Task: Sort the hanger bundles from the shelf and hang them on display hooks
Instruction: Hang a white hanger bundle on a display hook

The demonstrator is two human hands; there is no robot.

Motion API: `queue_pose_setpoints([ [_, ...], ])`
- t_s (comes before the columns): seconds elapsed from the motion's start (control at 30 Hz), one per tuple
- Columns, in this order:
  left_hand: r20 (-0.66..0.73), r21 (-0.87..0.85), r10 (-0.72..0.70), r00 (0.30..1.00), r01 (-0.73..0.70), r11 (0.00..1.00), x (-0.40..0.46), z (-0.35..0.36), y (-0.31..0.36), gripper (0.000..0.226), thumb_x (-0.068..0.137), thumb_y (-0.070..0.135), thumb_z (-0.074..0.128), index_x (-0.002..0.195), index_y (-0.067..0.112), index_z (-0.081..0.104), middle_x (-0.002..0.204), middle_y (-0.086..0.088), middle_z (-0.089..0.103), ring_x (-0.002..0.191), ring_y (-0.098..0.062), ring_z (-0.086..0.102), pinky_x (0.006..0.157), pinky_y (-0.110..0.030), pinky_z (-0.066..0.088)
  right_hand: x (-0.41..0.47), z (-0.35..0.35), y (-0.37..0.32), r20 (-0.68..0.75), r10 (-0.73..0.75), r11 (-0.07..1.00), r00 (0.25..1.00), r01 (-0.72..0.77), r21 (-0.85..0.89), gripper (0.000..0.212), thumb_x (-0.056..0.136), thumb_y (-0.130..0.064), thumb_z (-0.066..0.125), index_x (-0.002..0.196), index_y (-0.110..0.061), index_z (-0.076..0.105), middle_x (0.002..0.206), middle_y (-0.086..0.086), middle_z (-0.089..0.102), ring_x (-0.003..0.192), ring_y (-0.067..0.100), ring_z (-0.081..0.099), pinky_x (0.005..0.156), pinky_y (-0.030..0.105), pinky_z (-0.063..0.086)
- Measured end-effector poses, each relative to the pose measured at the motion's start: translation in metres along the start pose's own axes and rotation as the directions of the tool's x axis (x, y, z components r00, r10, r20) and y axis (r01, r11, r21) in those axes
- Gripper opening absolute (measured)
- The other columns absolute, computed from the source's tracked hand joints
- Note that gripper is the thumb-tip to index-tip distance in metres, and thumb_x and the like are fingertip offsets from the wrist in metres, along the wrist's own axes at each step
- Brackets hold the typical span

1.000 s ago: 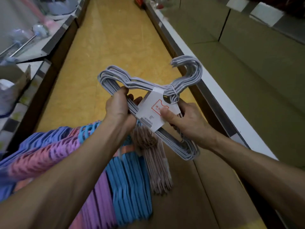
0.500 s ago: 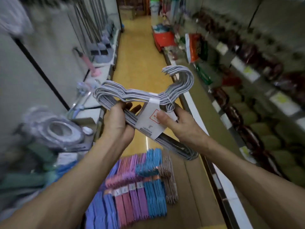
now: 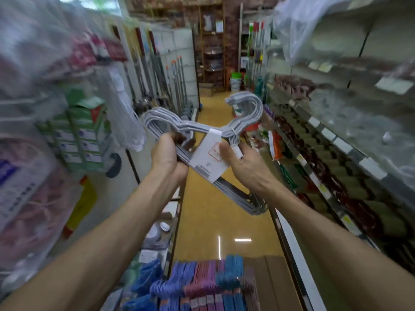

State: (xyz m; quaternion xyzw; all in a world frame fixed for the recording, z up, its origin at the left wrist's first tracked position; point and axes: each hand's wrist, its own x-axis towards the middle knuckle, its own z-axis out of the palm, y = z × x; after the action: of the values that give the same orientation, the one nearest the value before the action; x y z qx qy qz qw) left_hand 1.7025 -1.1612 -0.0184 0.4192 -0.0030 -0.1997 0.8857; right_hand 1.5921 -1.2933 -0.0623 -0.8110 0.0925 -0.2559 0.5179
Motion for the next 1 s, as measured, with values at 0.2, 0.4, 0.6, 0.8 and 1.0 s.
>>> queue_pose_setpoints([
  [0.2,-0.087,-0.036,0.070,0.994,-0.073,0.997,-0.048,0.001,0.049,0.026,0.088,-0.001,0.044,0.064,0.009,0.049,0.053,-0.007,0.056,0.048,-0.017,0.059,0.054,-0.030,0.054,0.000,0.006,-0.056,0.095,-0.101,0.993,0.990,0.094,0.068,0.065,0.076,-0.089,0.040,0.105,-0.034,0.060,0.087,-0.029,0.068,0.080,-0.007,0.065,0.060,0.007,0.045],
  [0.4,-0.287,-0.051,0.203,0.936,-0.226,0.973,-0.098,-0.015,0.075,0.020,0.092,-0.004,0.044,0.076,0.007,0.049,0.066,-0.008,0.052,0.057,-0.020,0.058,0.044,-0.025,0.052,-0.007,0.021,-0.082,0.242,-0.189,0.976,0.952,0.155,0.153,0.069,0.071,-0.091,0.047,0.101,-0.031,0.064,0.088,-0.016,0.075,0.079,0.002,0.070,0.067,0.025,0.055],
  [0.6,-0.347,-0.057,0.341,0.874,-0.382,0.922,-0.170,-0.029,0.091,0.019,0.089,-0.006,0.045,0.086,0.008,0.058,0.082,-0.014,0.056,0.069,-0.024,0.058,0.082,-0.044,0.054,-0.030,0.035,-0.116,0.378,-0.294,0.949,0.878,0.222,0.222,0.079,0.062,-0.098,0.043,0.104,-0.034,0.062,0.091,-0.020,0.074,0.085,0.000,0.069,0.075,0.029,0.053],
  [0.8,-0.475,0.058,0.495,0.728,-0.536,0.842,-0.265,-0.057,0.094,0.031,0.093,0.002,0.052,0.122,-0.001,0.061,0.119,-0.026,0.065,0.095,-0.033,0.063,0.085,-0.048,0.056,-0.082,0.064,-0.153,0.498,-0.420,0.898,0.759,0.266,0.351,0.074,0.061,-0.098,0.045,0.100,-0.037,0.063,0.090,-0.033,0.070,0.082,-0.011,0.066,0.064,0.008,0.044],
  [1.0,-0.605,0.155,0.594,0.530,-0.654,0.741,-0.367,-0.089,0.106,0.013,0.092,-0.003,0.054,0.100,0.000,0.064,0.089,-0.017,0.070,0.072,-0.028,0.069,0.070,-0.042,0.062,-0.152,0.104,-0.193,0.595,-0.511,0.848,0.620,0.251,0.467,0.070,0.062,-0.097,0.045,0.098,-0.040,0.063,0.089,-0.035,0.069,0.079,-0.012,0.065,0.059,0.004,0.044],
])
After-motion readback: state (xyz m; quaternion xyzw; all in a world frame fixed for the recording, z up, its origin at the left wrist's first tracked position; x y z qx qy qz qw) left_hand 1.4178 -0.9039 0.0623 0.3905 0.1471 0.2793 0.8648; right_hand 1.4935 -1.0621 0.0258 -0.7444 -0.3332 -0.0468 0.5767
